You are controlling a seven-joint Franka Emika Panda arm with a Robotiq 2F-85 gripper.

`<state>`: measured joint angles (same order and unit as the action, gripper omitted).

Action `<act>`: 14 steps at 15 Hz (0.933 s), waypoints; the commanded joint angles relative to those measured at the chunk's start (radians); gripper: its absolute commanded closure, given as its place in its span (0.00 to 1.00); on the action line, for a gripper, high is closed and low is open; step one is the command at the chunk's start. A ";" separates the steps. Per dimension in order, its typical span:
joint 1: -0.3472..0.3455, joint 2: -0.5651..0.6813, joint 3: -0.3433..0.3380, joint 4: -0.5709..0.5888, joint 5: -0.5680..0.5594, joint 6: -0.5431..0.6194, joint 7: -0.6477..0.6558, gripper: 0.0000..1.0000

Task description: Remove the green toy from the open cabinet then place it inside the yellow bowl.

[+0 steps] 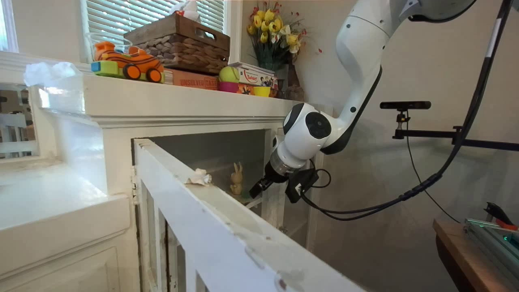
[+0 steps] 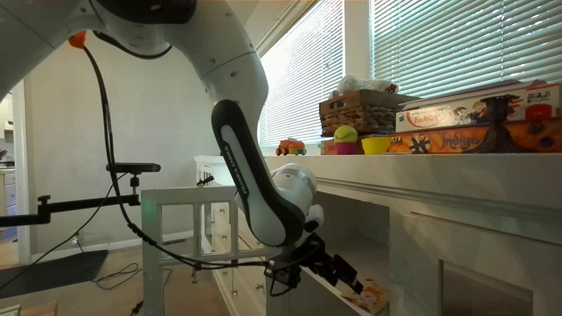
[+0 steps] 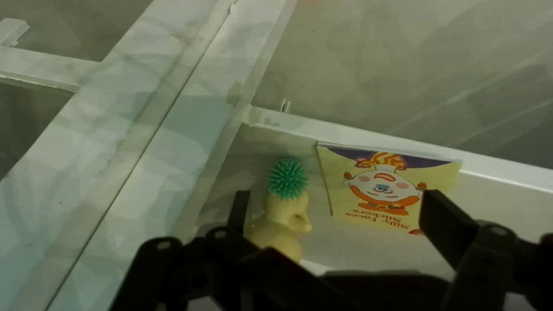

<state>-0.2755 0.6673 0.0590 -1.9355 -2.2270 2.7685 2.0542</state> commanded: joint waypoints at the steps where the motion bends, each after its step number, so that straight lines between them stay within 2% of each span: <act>1: -0.010 0.071 0.019 0.080 -0.074 -0.028 0.049 0.00; 14: -0.040 0.180 0.021 0.201 -0.220 -0.097 0.098 0.00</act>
<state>-0.3012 0.8064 0.0627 -1.7835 -2.3841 2.6892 2.1023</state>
